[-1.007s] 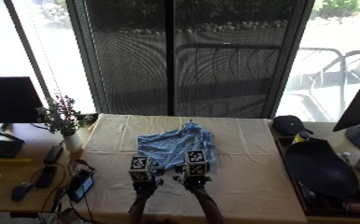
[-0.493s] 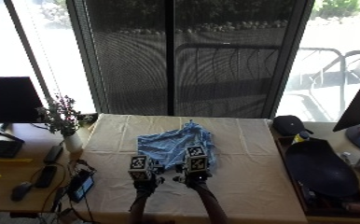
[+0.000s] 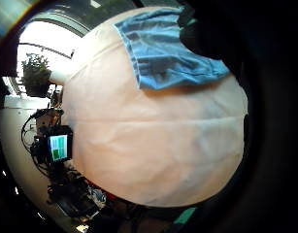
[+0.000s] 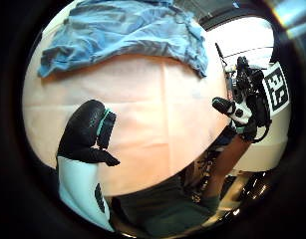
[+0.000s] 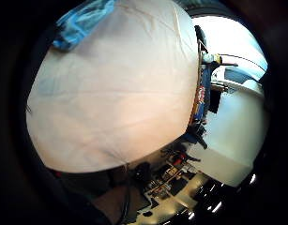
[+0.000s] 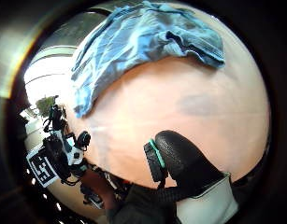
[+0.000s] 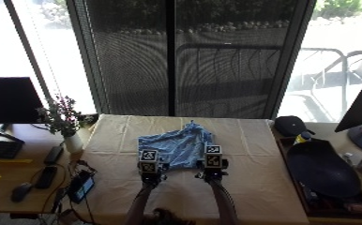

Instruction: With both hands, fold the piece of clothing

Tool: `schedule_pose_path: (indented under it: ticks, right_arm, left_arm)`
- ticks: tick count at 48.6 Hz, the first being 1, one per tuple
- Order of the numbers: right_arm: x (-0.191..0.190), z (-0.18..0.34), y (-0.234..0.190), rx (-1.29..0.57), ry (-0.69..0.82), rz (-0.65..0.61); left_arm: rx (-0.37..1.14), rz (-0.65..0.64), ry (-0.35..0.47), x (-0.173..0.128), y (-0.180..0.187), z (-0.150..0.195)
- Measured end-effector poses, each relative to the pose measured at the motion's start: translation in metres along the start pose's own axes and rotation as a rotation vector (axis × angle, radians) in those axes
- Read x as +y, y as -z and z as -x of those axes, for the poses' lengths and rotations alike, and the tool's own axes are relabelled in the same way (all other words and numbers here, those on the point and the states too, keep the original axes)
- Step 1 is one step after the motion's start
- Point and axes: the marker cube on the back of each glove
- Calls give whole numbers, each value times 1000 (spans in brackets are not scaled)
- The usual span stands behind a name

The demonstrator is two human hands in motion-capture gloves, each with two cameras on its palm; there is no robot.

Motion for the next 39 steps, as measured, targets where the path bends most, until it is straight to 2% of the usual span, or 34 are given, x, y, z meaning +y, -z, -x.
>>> schedule_pose_path:
  ticks: [4, 9, 12, 14, 17, 19, 21, 24, 29, 31, 36, 39]
  right_arm:
    - [-17, -5, -8, -1, -8, -64]
    - [-22, -30, -14, 123, -203, -50]
    - [-43, -34, -19, 111, -143, -150]
    - [-59, -34, -20, 98, -88, -223]
    - [-82, -32, -18, 79, -13, -346]
    - [-91, -32, -19, 80, 6, -375]
    - [-96, -36, -22, 111, -5, -369]
    - [-97, -37, -24, 157, -12, -376]
    - [-95, -32, -20, 228, -10, -462]
    - [-88, -30, -16, 257, -7, -476]
    - [-65, -31, -3, 325, 26, -469]
    - [-38, -22, 3, 233, 134, -351]
  left_arm:
    - [51, 89, -13, -9, -15, -4]
    - [132, 111, -50, -31, -35, -3]
    - [164, 174, -61, -39, -45, 3]
    - [232, 244, -102, -39, -47, 0]
    - [346, 368, -173, -27, -41, -10]
    - [363, 400, -187, -20, -35, -14]
    - [301, 321, -157, -21, -32, -13]
    - [158, 114, -90, -32, -27, -8]
    - [-51, -157, -56, -50, -17, 4]
    - [-108, -229, -49, -57, -14, 5]
    - [-146, -259, -45, -61, -10, 6]
    - [-90, -214, -66, -59, 0, 8]
